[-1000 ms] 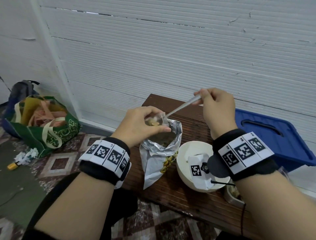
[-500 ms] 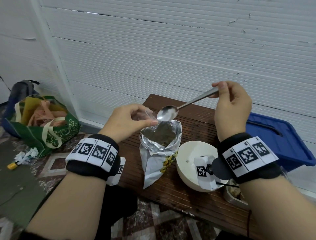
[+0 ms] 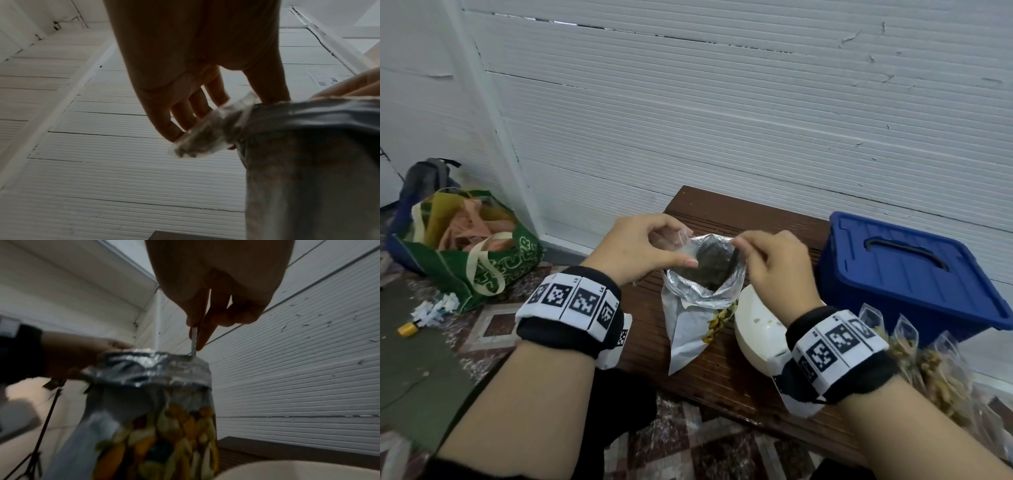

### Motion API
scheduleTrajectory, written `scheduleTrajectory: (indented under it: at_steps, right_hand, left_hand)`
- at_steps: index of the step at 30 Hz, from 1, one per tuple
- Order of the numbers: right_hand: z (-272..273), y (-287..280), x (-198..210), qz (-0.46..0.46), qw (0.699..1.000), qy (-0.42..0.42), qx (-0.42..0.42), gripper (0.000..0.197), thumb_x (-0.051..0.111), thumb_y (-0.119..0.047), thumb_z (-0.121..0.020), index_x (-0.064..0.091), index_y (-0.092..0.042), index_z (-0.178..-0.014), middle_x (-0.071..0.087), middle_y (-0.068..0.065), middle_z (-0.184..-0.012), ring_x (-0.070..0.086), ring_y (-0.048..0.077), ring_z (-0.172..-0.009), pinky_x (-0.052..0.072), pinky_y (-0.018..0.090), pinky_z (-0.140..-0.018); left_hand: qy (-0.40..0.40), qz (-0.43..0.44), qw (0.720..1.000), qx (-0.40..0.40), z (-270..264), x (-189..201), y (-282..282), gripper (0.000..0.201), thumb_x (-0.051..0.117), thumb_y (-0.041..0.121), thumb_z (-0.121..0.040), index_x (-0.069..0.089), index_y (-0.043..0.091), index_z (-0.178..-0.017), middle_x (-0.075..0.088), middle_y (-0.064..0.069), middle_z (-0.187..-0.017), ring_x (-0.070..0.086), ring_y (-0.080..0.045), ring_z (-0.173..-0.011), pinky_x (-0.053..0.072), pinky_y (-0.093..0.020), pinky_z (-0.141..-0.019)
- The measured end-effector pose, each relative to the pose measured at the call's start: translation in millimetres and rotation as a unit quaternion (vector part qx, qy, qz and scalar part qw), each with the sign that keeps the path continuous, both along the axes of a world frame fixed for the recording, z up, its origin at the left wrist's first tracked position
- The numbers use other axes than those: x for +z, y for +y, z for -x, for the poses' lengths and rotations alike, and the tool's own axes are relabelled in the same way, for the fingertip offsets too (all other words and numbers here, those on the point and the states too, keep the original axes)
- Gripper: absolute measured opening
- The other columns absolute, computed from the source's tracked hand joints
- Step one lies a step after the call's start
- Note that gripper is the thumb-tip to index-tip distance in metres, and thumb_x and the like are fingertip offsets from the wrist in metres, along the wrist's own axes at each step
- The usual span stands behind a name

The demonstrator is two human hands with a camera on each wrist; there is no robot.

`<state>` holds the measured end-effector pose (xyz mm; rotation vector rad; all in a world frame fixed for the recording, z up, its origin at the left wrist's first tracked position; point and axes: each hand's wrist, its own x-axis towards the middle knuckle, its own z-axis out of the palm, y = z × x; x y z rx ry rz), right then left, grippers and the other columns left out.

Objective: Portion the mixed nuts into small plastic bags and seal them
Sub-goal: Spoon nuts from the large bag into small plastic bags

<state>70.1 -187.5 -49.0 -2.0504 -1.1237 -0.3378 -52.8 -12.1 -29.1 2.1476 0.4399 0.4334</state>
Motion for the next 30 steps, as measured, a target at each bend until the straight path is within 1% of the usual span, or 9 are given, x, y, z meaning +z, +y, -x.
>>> scheduleTrajectory:
  at_steps: [5,9,11,13,17,21,25,27,30]
  right_hand:
    - [11,5,-11,0.046,0.998,0.009,0.035,0.023,0.053,-0.025,-0.093,0.073,-0.016,-0.087,0.064,0.000,-0.067,0.050,0.022,-0.073,0.040,0.036,-0.070]
    - [13,9,-7,0.024,0.992,0.125,0.014,0.020,0.055,-0.019,-0.095,0.073,-0.017,-0.088,0.068,-0.002,-0.072,0.061,0.019,-0.078,0.048,0.034,-0.074]
    - [13,9,-3,-0.012,0.984,0.176,-0.013,0.022,0.054,-0.018,-0.096,0.073,-0.016,-0.086,0.066,-0.006,-0.069,0.061,0.014,-0.070,0.048,0.025,-0.069]
    - [10,7,4,-0.051,0.977,0.202,-0.048,0.024,0.051,-0.018,-0.097,0.072,-0.015,-0.084,0.064,-0.005,-0.066,0.055,0.008,-0.059,0.040,0.011,-0.057]
    - [-2,0,13,-0.135,0.949,0.251,-0.135,0.028,0.049,-0.017,-0.098,0.069,-0.012,-0.079,0.062,-0.008,-0.066,0.048,0.000,-0.056,0.036,0.004,-0.050]
    - [-15,-4,15,-0.148,0.930,0.277,-0.189,0.032,0.048,-0.019,-0.098,0.070,-0.014,-0.075,0.063,-0.008,-0.067,0.049,0.002,-0.057,0.038,0.013,-0.054]
    - [-25,-9,19,-0.156,0.920,0.288,-0.215,0.039,0.048,-0.018,-0.097,0.067,-0.015,-0.064,0.063,-0.012,-0.072,0.050,0.002,-0.064,0.038,0.024,-0.069]
    - [-29,-12,23,-0.159,0.919,0.288,-0.220,0.038,0.047,-0.018,-0.098,0.068,-0.014,-0.066,0.060,-0.017,-0.069,0.050,0.003,-0.063,0.037,0.024,-0.066]
    - [-37,-17,34,-0.164,0.921,0.274,-0.222,0.036,0.046,-0.018,-0.097,0.070,-0.012,-0.071,0.061,-0.012,-0.069,0.053,0.006,-0.071,0.038,0.022,-0.071]
  left_hand:
    - [0.005,-0.026,1.000,-0.001,-2,-2,-1,0.049,0.089,0.033,-0.059,0.071,0.027,-0.104,0.068,0.011,-0.091,0.062,0.000,-0.081,0.043,-0.003,-0.065]
    - [-0.001,-0.023,1.000,-0.002,-2,-4,-1,0.051,0.090,0.032,-0.057,0.071,0.026,-0.104,0.068,0.012,-0.090,0.062,0.006,-0.080,0.045,-0.004,-0.067]
    - [-0.004,-0.019,1.000,-0.003,-2,-5,-1,0.052,0.090,0.032,-0.056,0.072,0.026,-0.104,0.068,0.012,-0.089,0.059,0.011,-0.078,0.044,-0.004,-0.067]
    - [-0.004,-0.019,1.000,-0.004,-2,-5,0,0.052,0.090,0.033,-0.057,0.071,0.026,-0.105,0.068,0.012,-0.090,0.059,0.013,-0.078,0.044,-0.003,-0.066]
    - [-0.002,-0.024,1.000,0.000,-1,-4,0,0.053,0.087,0.039,-0.057,0.071,0.028,-0.107,0.069,0.011,-0.094,0.062,0.000,-0.087,0.046,-0.004,-0.069]
    - [-0.004,-0.020,1.000,0.002,0,-3,0,0.054,0.085,0.043,-0.057,0.071,0.029,-0.108,0.069,0.010,-0.092,0.063,-0.004,-0.088,0.047,-0.005,-0.069]
    - [-0.015,-0.011,1.000,0.003,3,0,1,0.058,0.082,0.048,-0.053,0.072,0.029,-0.107,0.072,0.009,-0.092,0.065,-0.005,-0.089,0.050,-0.009,-0.074]
    - [-0.019,-0.005,1.000,0.006,4,1,2,0.057,0.084,0.046,-0.054,0.072,0.028,-0.107,0.072,0.009,-0.092,0.066,-0.005,-0.088,0.050,-0.008,-0.074]
    - [-0.017,-0.004,1.000,0.010,5,3,2,0.056,0.086,0.041,-0.054,0.072,0.027,-0.107,0.072,0.010,-0.090,0.065,-0.004,-0.086,0.047,-0.005,-0.070]
